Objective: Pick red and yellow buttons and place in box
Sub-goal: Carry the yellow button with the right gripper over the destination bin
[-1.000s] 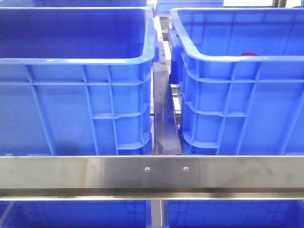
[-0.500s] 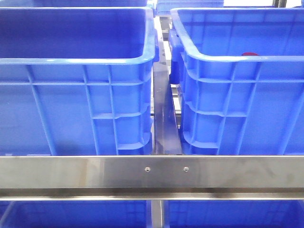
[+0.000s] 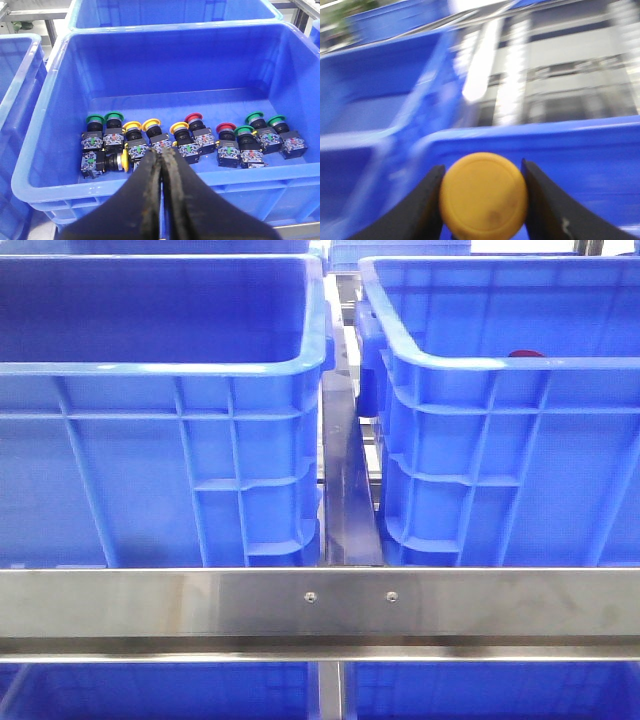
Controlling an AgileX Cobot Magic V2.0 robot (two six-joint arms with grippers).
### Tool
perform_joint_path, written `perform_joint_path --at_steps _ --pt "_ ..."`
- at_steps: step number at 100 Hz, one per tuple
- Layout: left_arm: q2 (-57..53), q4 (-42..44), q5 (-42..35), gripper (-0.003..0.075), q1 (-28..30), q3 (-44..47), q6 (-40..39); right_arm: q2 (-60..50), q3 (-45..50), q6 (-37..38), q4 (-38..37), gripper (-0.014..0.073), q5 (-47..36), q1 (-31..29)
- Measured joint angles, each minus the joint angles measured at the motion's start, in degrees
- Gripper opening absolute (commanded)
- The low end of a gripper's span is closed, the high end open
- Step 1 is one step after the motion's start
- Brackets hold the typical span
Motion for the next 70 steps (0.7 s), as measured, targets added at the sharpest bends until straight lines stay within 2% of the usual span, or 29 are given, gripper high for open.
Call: perform_joint_path --at_steps 17,36,56,70 --pt "0.0 0.0 0.0 -0.0019 0.0 0.0 0.0 2.8 1.45 -0.93 1.06 0.0183 -13.98 0.0" --pt "0.0 0.0 0.0 -0.0019 0.0 0.0 0.0 9.46 1.49 -1.17 1.83 0.0183 -23.36 -0.27" --pt "0.0 0.0 0.0 -0.0019 0.0 0.0 -0.09 16.37 1.49 -1.32 2.07 0.0183 -25.27 -2.87" --pt "0.0 0.0 0.0 -0.0019 0.0 0.0 -0.09 20.76 -0.26 -1.32 2.07 0.0183 -22.21 -5.97"
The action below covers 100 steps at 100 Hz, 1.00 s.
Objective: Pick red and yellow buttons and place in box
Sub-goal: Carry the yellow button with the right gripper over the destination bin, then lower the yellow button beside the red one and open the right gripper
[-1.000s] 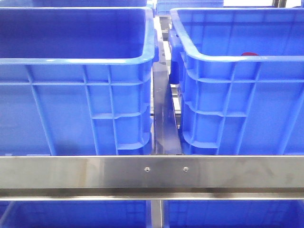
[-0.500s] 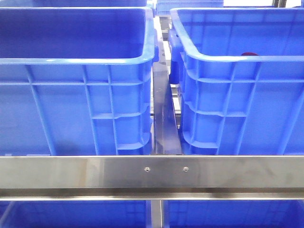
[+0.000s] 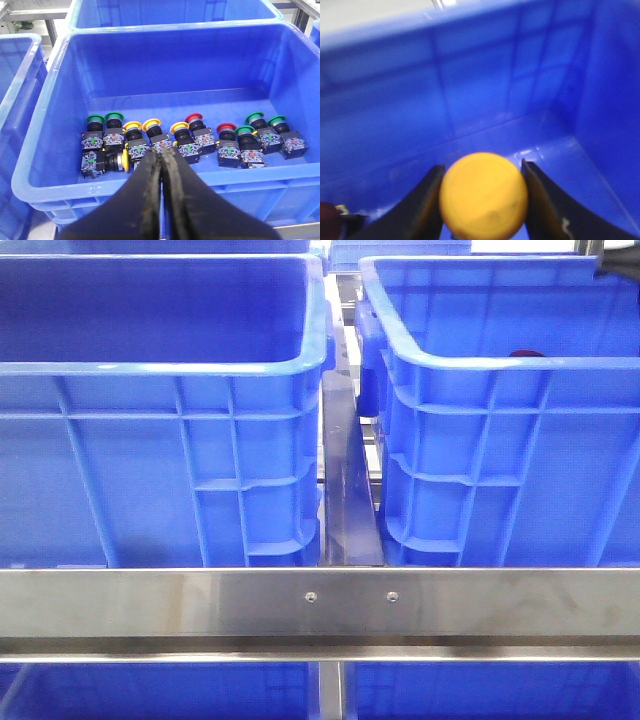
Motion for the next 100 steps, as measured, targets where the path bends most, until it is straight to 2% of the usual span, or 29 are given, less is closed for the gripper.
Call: perform_joint_path --at_steps 23,61,100 --pt "0.0 0.0 0.0 -0.0019 0.0 0.0 0.0 5.03 -4.11 0.1 0.0 0.0183 6.62 -2.9" --pt "0.0 0.0 0.0 -0.0019 0.0 0.0 0.0 11.22 -9.08 0.1 -0.63 0.0183 7.44 -2.9" --pt "0.0 0.0 0.0 -0.0019 0.0 0.0 0.0 13.49 -9.6 0.1 -1.01 0.0187 7.69 -2.9"
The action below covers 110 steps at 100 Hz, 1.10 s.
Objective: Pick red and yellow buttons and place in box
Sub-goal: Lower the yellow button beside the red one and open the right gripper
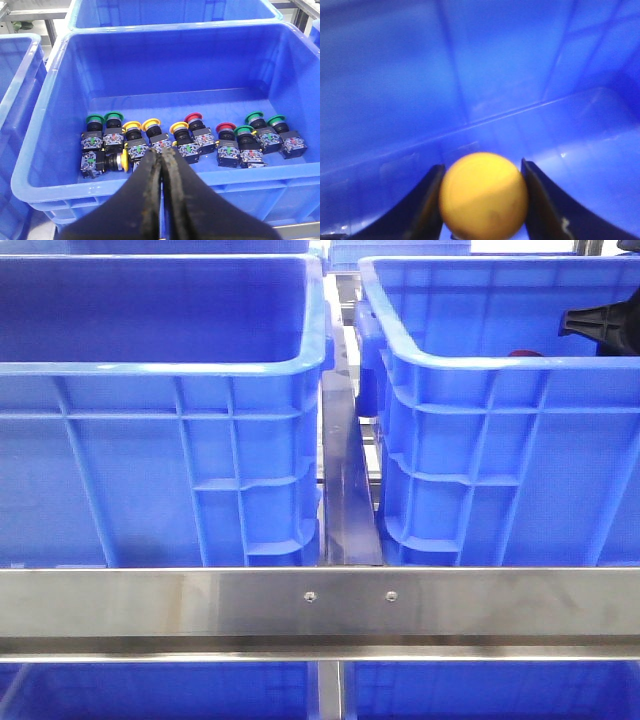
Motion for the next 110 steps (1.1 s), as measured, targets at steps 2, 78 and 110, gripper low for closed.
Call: perform_joint_path --at_steps 2,78,110 --pt "0.0 0.0 0.0 -0.0019 0.0 0.0 0.0 0.0 0.0 0.0 0.0 0.0187 0.0 0.0" --pt "0.0 0.0 0.0 -0.0019 0.0 0.0 0.0 0.0 0.0 0.0 -0.09 0.0492 1.0 0.0" --pt "0.0 0.0 0.0 -0.0019 0.0 0.0 0.0 -7.09 0.72 -1.77 -0.09 0.0492 1.4 -0.27"
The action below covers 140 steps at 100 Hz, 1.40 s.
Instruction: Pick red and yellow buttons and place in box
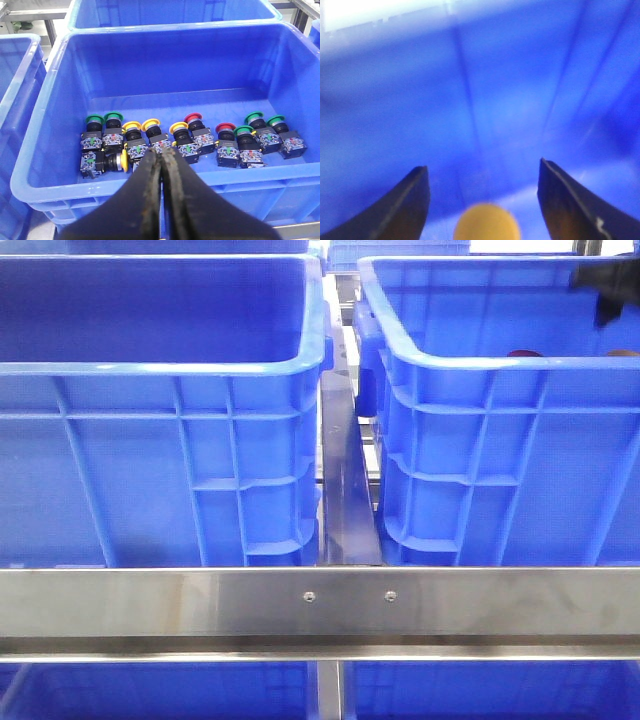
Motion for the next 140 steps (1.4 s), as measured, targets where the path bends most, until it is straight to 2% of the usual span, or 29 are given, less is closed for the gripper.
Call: perform_joint_path --at_steps 14,35,101,129,140 --pt "0.0 0.0 0.0 -0.0019 0.0 0.0 0.0 -6.54 2.85 -1.97 0.0 0.0491 0.68 -0.27" --pt "0.0 0.0 0.0 -0.0019 0.0 0.0 0.0 -20.26 9.88 -2.7 0.0 0.0489 6.54 -0.27" --pt "0.0 0.0 0.0 -0.0019 0.0 0.0 0.0 -66.13 39.2 -2.79 -0.91 0.0486 19.49 -0.27" --pt "0.0 0.0 0.0 -0.0019 0.0 0.0 0.0 -76.91 46.05 -2.79 -1.36 0.0485 20.07 -0.27" --pt "0.0 0.0 0.0 -0.0019 0.0 0.0 0.0 -77.97 46.66 -2.91 -1.46 0.0406 20.07 -0.27"
